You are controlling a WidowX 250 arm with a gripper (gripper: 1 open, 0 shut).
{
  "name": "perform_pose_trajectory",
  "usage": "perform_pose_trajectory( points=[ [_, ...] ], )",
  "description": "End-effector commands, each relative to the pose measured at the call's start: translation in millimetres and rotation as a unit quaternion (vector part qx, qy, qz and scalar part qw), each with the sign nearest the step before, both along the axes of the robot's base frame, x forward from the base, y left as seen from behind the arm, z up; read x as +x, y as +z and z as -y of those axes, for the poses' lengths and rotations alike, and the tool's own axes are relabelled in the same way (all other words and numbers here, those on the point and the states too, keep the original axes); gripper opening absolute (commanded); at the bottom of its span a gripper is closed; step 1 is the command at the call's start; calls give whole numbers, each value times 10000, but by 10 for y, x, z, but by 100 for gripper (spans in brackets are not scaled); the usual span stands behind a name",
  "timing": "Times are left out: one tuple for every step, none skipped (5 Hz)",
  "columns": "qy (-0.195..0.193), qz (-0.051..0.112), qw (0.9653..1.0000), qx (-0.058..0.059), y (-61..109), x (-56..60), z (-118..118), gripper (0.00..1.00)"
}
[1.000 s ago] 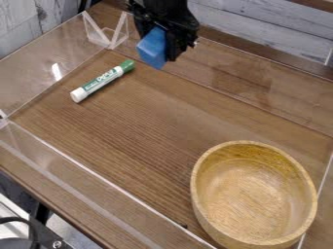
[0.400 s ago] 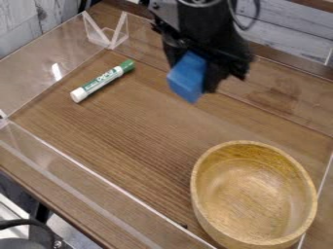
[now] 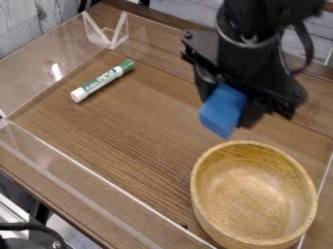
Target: Put the blue block in the brown bowl
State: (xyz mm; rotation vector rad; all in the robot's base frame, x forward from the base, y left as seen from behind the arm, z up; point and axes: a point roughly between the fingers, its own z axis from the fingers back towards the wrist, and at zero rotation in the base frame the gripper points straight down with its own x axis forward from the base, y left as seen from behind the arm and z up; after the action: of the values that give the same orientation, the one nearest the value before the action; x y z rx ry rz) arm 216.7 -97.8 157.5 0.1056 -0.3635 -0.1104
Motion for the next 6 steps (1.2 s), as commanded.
perform_pose_trajectory(
  points=[
    [69, 204, 9997, -83, 37, -71, 167, 0],
    [26, 254, 9996, -73, -26, -175, 213, 0],
    [88, 255, 9996, -99, -147, -218, 235, 0],
    [254, 203, 9994, -108, -145, -248, 239, 0],
    [379, 76, 9991, -155, -171, -262, 250, 0],
    [464, -12, 9987, -197, -127, -257, 228, 0]
  ],
)
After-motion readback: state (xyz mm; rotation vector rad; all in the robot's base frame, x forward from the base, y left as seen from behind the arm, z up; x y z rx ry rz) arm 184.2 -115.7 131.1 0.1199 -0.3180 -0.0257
